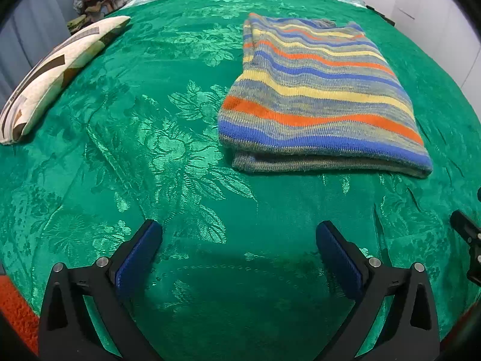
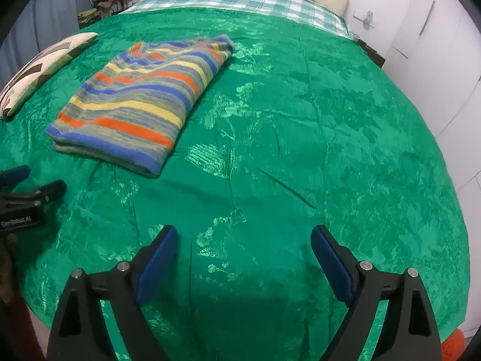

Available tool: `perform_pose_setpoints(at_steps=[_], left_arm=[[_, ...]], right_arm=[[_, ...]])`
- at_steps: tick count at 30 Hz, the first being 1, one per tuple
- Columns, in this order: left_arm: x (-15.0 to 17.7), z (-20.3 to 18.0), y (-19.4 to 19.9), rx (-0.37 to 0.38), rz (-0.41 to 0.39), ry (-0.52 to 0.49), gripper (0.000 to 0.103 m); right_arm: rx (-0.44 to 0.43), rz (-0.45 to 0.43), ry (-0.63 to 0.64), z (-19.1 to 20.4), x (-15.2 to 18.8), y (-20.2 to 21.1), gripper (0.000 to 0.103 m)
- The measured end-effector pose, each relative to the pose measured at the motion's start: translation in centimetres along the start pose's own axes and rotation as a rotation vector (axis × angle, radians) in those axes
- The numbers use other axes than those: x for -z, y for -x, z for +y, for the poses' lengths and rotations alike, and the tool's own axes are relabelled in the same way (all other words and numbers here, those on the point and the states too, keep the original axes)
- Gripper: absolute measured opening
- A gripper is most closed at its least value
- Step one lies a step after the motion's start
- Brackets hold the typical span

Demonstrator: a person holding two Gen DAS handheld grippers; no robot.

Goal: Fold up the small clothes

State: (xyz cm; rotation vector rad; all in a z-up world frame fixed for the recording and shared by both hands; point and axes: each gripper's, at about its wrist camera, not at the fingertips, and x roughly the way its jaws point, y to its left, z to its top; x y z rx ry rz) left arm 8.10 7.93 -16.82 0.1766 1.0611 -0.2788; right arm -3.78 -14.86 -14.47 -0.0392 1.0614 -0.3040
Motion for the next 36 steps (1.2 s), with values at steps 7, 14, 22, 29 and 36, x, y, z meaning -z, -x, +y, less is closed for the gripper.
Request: perform_pose_setpoints(at_steps=[7,14,22,29,36], left_arm=[[0.1,-0.5,0.0,-0.023,-0.004,-0.003,0.103],[0.1,-0.6,0.0,-0.027,-0.003,-0.003,0.103],[0.5,-0.8,0.1,-0.033,-0.019,-0.016,0.103],[0.4,-0.4,0.0,-0.001,-0.016,-0.023,0.103],[0.6,-0.4,-0.2,-0.006,-0.034,-0.026,0.103]], right_arm=[[-0.001,0.035,0.009,0.2,0.7,-1.1,0.099],[-0.01,0.053,0.002,-0.1,0.8,-1.6,0.103],[-0.014,0.07,-0.001,0.0,0.8,-2.1,0.103],[-0.015,0.078,0.004,0.0,0.8,-2.5,0.103],[-0.011,0.086,0.006,0.1,0.8,-2.8,0.103]])
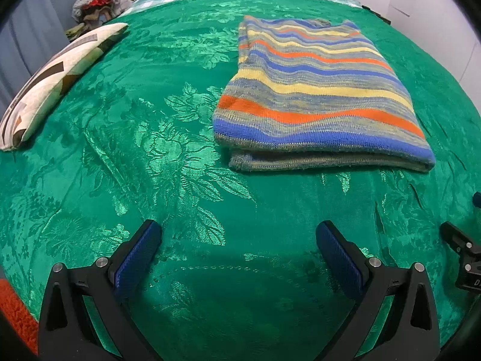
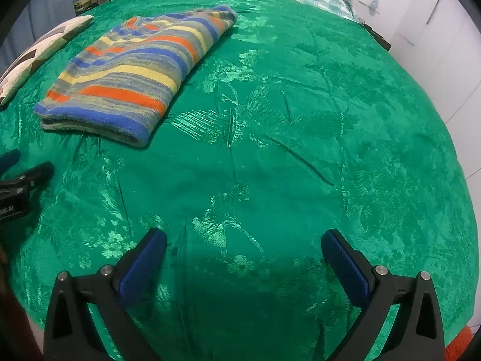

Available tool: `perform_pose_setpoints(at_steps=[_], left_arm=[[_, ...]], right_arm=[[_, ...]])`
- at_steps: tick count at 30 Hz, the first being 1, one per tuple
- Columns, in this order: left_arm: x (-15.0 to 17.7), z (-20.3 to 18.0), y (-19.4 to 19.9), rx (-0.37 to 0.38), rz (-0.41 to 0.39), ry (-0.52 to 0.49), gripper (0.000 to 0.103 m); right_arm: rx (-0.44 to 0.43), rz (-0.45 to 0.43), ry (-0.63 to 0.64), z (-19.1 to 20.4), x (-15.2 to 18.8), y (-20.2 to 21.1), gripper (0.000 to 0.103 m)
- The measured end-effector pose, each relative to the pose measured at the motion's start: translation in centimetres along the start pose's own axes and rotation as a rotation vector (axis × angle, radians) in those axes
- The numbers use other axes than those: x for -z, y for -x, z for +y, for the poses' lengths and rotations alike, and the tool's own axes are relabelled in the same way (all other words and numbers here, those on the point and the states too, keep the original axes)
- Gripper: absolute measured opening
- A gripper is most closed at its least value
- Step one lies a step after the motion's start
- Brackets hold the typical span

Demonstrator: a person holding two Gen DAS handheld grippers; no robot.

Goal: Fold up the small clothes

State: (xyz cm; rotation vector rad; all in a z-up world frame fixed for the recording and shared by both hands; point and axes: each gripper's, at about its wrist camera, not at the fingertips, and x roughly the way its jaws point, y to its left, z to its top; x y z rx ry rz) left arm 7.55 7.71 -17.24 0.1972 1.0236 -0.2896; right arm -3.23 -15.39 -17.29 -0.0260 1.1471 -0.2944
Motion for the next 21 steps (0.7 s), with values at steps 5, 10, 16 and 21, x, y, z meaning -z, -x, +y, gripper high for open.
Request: perform_pose_setpoints(at_steps=[5,10,16,21], left_arm=[[0.3,0.0,0.0,0.0,-0.003,0.002,0.103],[0.2,-0.1,-0.1,-0.002,0.008,-0.004,0.103],[0.1,-0.3,-0.1,-0.006,0.01,-0.013,0.103],[-1.5,0.9,0.8,0.041,0.107,-0.001,0.096]], right_arm=[[-0.001,0.004,0.004,0.0,0.0,-0.5,0.103],[0.004,0.009,0.01,0.1,-0.2,-0.8,0.103],[0.01,0.014,0.017,0.3,-0.1,-0.9,0.103],[-0.024,0.022,-0.001,-0.2,-0.2,-0.9,0.103]])
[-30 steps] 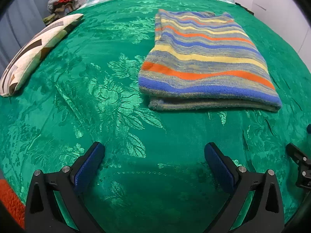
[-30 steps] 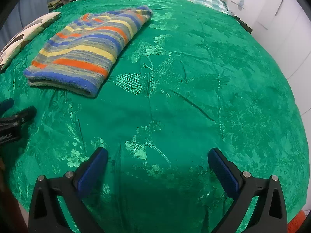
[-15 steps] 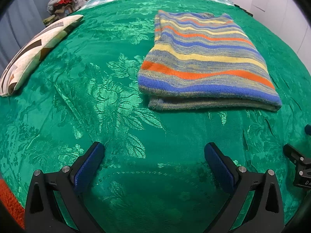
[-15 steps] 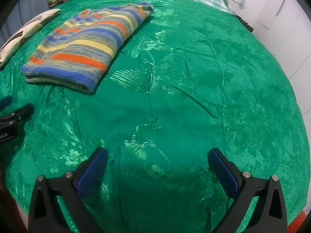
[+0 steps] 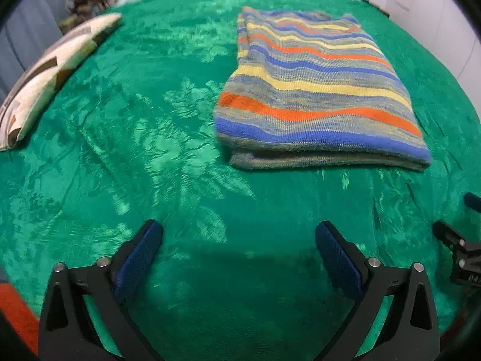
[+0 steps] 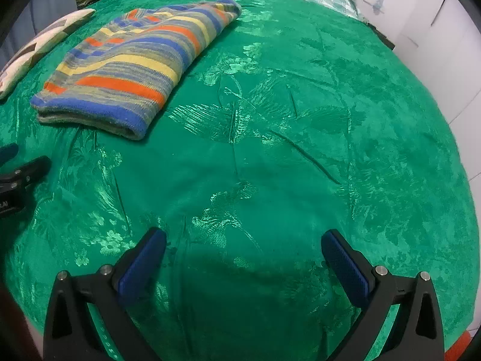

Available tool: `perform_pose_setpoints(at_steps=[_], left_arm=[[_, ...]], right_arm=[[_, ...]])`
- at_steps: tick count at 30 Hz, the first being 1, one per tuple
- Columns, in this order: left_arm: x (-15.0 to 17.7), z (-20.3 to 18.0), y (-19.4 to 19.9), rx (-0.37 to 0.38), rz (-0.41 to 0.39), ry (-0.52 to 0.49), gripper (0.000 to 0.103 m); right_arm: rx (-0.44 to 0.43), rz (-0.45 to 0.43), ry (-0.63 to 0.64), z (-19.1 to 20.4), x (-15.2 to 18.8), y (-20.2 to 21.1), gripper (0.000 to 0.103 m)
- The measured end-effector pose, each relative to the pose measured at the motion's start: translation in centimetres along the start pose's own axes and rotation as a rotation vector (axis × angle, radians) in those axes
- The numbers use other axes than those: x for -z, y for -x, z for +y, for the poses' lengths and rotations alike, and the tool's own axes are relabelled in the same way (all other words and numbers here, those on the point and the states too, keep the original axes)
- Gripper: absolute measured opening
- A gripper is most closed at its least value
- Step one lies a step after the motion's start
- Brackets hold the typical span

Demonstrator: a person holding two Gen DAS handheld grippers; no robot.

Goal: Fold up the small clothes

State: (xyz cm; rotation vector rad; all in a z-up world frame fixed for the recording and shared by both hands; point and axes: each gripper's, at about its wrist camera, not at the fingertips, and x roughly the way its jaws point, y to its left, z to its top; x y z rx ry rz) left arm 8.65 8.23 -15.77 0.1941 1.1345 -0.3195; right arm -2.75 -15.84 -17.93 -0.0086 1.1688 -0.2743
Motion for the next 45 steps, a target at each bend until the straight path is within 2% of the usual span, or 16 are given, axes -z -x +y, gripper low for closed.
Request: perform_pose_setpoints(at_steps=[3,6,10,12,15,17,18,20,25,30,32,34,35,36,38,45], left_arm=[[-2.4,3.9,4.5,0.104,-0.105,0.137,0.093],[-6.2,6.6,5.5,0.193,-0.199,0.208,0.097],[-12.4,5.7,0.0,0.307,-0.079,0.145,0.095],[-13.9,4.0,-2.8,0.285,-0.031,0.09,0.093],[-14.7,2.0,-6.2,0.277,0.044,0.056,0.086],[-14.6,1.2,-6.2,0.279,0.015,0.046,0.051],[-14.6,0.6,-6.2,0.319,0.034,0.039,0.015],[-14.7,-0.2,-5.1,0.282,0.026,0.034,0.014],[-16.5,0.5,1.9,0.326,-0.117,0.062,0.013],[-20.8,1.5,7.9,0.301,-0.295,0.034,0.015],[-22.3,1.5,7.5,0.236,-0.319,0.027,0.034],[-22.9,1.6,5.9,0.131,-0.327,0.018,0.091],[-22.4,1.6,5.1,0.077,-0.332,0.012,0.094],[-21.8,1.8,4.3,0.035,-0.323,0.003,0.093],[-18.8,1.7,3.0,-0.006,-0.284,-0.036,0.093],[-10.1,0.8,3.9,-0.19,-0.21,-0.069,0.096]], right_arm=[[-0.111,-0.011,-0.111,-2.5,-0.8,1.7,0.102],[-0.223,-0.156,-0.214,-5.3,-3.6,4.8,0.103],[-0.488,-0.139,-0.267,-5.5,-9.8,2.4,0.102],[-0.601,-0.089,-0.307,-4.8,-12.6,-0.9,0.094],[-0.647,0.009,-0.331,-3.0,-15.5,-6.3,0.071],[-0.667,-0.008,-0.305,-1.5,-16.4,-7.5,0.054],[-0.662,-0.015,-0.274,-0.7,-16.7,-7.5,0.046],[-0.602,-0.025,-0.229,0.4,-17.0,-6.8,0.033],[-0.512,-0.188,-0.097,1.8,-17.5,-0.8,0.029],[-0.509,-0.394,-0.044,1.4,-20.3,5.8,0.029],[-0.516,-0.435,-0.048,0.9,-22.7,6.8,0.03],[-0.502,-0.448,-0.067,0.5,-24.8,6.4,0.045],[-0.471,-0.433,-0.068,0.2,-25.5,5.8,0.083],[-0.403,-0.395,-0.062,0.2,-26.2,4.8,0.101],[-0.278,-0.341,-0.066,-0.4,-25.9,3.2,0.1],[-0.226,-0.245,0.011,-1.9,-17.7,3.5,0.101]])
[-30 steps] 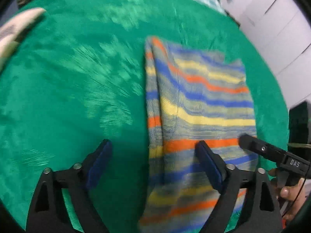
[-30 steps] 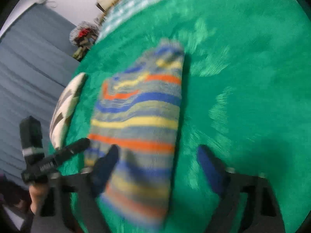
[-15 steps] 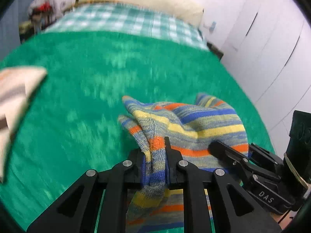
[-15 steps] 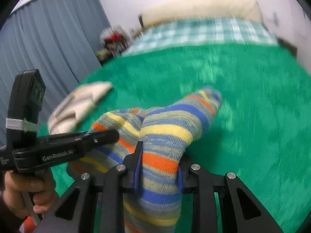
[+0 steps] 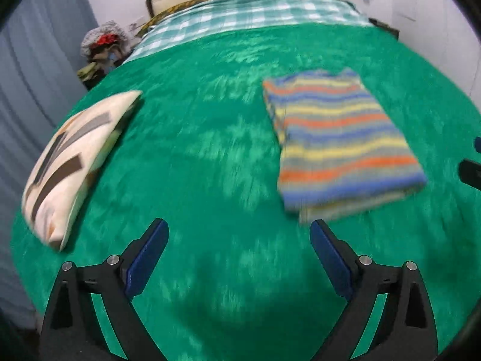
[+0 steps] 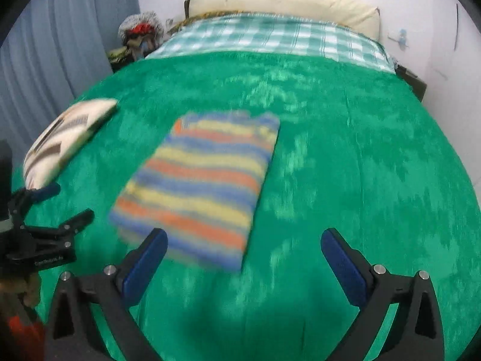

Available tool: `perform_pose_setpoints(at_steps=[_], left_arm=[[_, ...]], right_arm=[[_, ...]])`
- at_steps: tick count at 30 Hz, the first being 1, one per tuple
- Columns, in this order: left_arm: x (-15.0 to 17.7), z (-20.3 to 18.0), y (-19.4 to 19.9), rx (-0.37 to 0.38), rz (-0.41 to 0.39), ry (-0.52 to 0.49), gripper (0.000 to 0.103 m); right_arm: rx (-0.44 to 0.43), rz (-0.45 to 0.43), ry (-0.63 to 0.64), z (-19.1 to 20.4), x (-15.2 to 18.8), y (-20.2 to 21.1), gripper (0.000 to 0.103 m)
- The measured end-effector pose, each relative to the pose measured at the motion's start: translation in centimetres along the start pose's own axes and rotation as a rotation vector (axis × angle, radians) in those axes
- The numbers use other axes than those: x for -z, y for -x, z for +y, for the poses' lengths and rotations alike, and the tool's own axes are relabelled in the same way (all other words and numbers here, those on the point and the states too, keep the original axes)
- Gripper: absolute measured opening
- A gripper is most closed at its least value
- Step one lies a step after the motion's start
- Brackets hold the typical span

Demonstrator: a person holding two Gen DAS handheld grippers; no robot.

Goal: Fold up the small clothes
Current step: 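Release the folded sweater and withdraw both grippers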

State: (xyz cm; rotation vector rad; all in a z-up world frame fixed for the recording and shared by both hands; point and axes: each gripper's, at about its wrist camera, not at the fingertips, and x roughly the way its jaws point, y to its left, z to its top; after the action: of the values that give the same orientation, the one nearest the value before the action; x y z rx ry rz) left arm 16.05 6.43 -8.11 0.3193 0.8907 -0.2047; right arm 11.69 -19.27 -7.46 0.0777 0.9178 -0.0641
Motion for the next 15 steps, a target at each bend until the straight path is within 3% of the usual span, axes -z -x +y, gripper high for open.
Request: perform_pose_setpoints(at_steps=[4,10,15], left_arm=[[0.8,0.1,3.0,-0.075,0.009,0.038,0.099],[0.9,1.7,7.3,-0.02,0.024,0.164,0.099],[1.1,1.9,9.4,0.032,0.061,0.187,0.099]], right_arm=[[-0.012,0.024,-0.054,-0.4,3.3,2.9,0.101],[-0.003,-0.004,-0.097,1.5,4.8,8.3,0.101],[0.014,-0.006,-0.083,3.1,5.3,11.5,0.101]])
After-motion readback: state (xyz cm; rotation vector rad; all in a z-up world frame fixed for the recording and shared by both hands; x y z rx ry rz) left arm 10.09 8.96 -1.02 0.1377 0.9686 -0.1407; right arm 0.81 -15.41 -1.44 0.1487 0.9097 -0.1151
